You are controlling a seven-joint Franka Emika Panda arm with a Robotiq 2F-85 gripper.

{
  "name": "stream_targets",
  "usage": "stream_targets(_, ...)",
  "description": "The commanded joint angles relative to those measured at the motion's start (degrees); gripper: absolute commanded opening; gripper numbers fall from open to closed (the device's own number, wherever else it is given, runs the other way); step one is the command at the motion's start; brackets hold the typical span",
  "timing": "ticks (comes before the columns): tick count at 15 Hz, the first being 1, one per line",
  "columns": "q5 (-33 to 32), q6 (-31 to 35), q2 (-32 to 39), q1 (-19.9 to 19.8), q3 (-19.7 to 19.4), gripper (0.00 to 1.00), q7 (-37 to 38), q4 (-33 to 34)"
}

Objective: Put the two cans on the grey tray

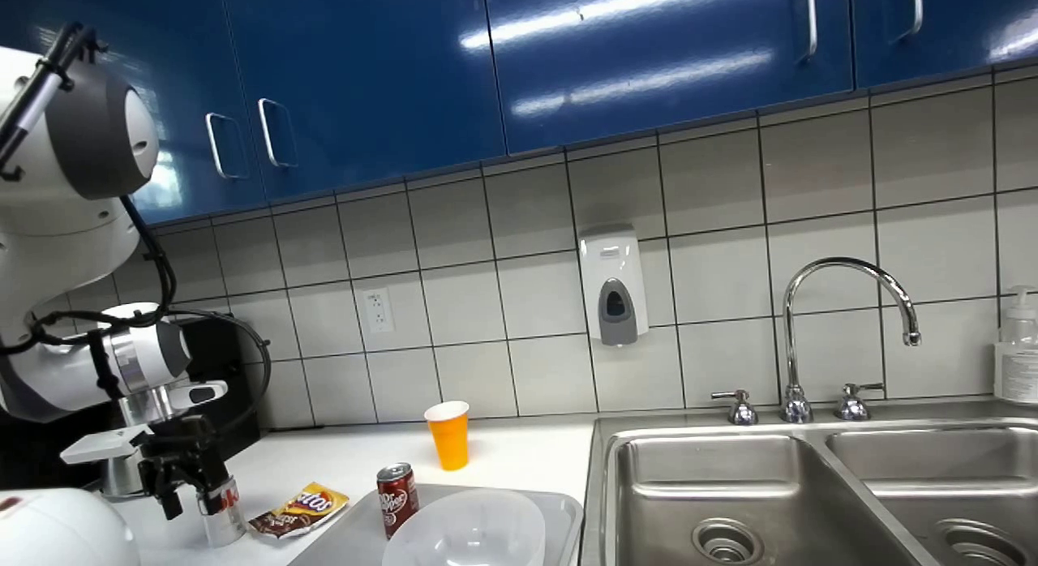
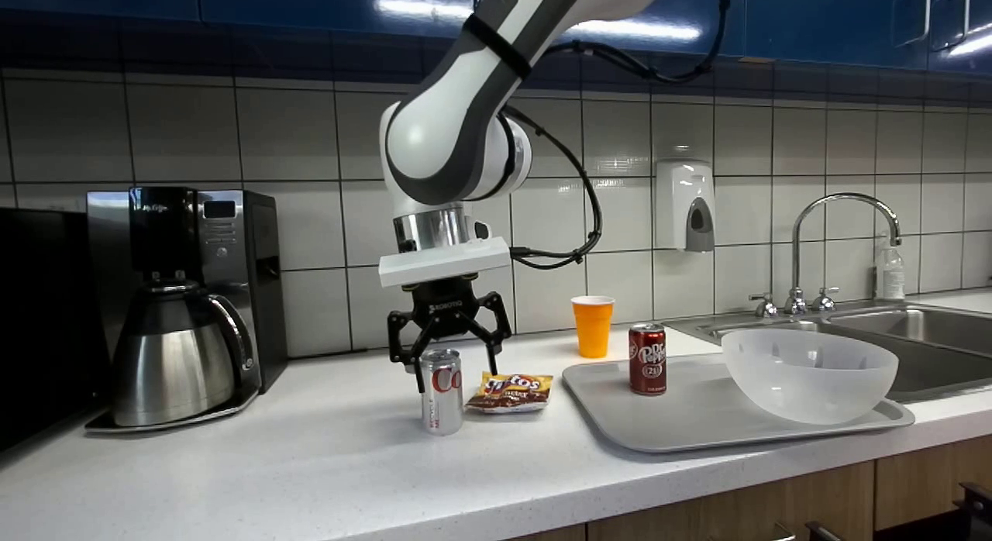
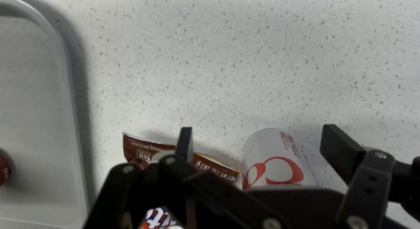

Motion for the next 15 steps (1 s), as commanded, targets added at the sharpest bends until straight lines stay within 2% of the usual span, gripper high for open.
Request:
stream_targets(1,-1.0,0.4,2.0,1.1,-1.3,1.0,-0.9,2.8)
stream_targets(15,-0.1,4.3,8.8,2.2,-4.3,1.0,-1.2,9.4)
